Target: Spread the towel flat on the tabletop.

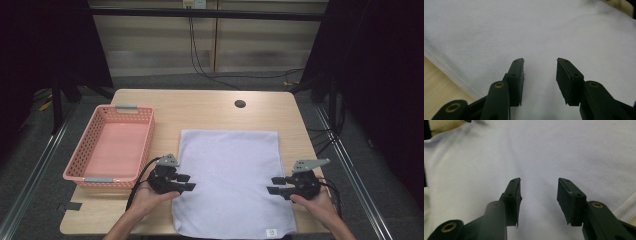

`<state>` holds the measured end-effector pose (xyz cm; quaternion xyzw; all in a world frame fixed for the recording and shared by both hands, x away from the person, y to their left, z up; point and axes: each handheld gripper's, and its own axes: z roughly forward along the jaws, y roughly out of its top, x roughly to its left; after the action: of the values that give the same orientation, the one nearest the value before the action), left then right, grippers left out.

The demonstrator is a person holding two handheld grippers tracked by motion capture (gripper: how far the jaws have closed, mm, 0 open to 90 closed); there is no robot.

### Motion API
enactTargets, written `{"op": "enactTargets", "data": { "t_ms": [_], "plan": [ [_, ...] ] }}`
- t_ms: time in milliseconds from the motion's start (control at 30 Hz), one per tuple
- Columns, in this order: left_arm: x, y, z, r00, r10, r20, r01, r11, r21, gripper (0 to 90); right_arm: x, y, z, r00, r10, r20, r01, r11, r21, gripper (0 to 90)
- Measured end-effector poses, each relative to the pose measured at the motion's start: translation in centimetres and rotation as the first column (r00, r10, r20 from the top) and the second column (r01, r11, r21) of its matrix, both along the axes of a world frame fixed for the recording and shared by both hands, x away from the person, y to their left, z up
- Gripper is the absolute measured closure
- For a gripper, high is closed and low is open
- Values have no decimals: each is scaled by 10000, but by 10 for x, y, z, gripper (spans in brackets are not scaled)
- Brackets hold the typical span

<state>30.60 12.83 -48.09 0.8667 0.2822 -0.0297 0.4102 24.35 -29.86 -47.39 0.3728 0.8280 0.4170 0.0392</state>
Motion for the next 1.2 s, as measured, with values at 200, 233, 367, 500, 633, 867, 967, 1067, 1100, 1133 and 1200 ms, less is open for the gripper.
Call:
{"op": "enactTargets", "data": {
  "t_ms": [200, 233, 367, 500, 633, 867, 967, 1067, 1100, 1133, 1200],
  "plan": [
    [20, -4, -14, 9997, 242, 22, -243, 9984, 512, 614, 38, 9, -17, 9988, -456, -193, 443, 9971, -625, 518],
    [20, -4, -14, 9997, 240, 30, -242, 9983, 529, 634, 44, 11, -21, 9984, -546, -112, 535, 9952, -817, 518],
    [15, -6, -16, 9981, 234, 579, -281, 9962, 828, 697, 46, 14, -24, 9987, -491, 131, 503, 9920, -1156, 572],
    [8, -5, -17, 9971, 275, 704, -334, 9959, 838, 804, 40, 14, -24, 9981, -495, 361, 542, 9883, -1425, 692],
    [-7, -5, -17, 9967, 138, 805, -208, 9959, 877, 855, 31, 11, -25, 9992, -303, 268, 336, 9908, -1314, 818],
    [-35, -5, -15, 9973, -468, 562, 417, 9951, 893, 859, 13, 7, -23, 10000, 23, -26, -26, 9931, -1172, 826],
    [-49, -5, -13, 9957, -775, 499, 723, 9926, 978, 859, 1, 3, -23, 9996, 110, -266, -138, 9942, -1069, 825],
    [-62, -4, -13, 9956, -905, 240, 880, 9919, 916, 858, -9, 2, -21, 9985, 250, -484, -302, 9936, -1089, 825],
    [-65, -5, -12, 9951, -965, 194, 943, 9913, 917, 858, -14, 2, -21, 9982, 305, -511, -358, 9938, -1057, 825],
    [-70, -5, -11, 9946, -1041, 28, 1034, 9905, 906, 857, -16, 1, -21, 9976, 402, -568, -460, 9934, -1052, 825],
    [-78, -4, -11, 9922, -1248, 23, 1240, 9878, 939, 839, -25, 1, -20, 9961, 494, -738, -568, 9931, -1029, 824]
  ]
}}
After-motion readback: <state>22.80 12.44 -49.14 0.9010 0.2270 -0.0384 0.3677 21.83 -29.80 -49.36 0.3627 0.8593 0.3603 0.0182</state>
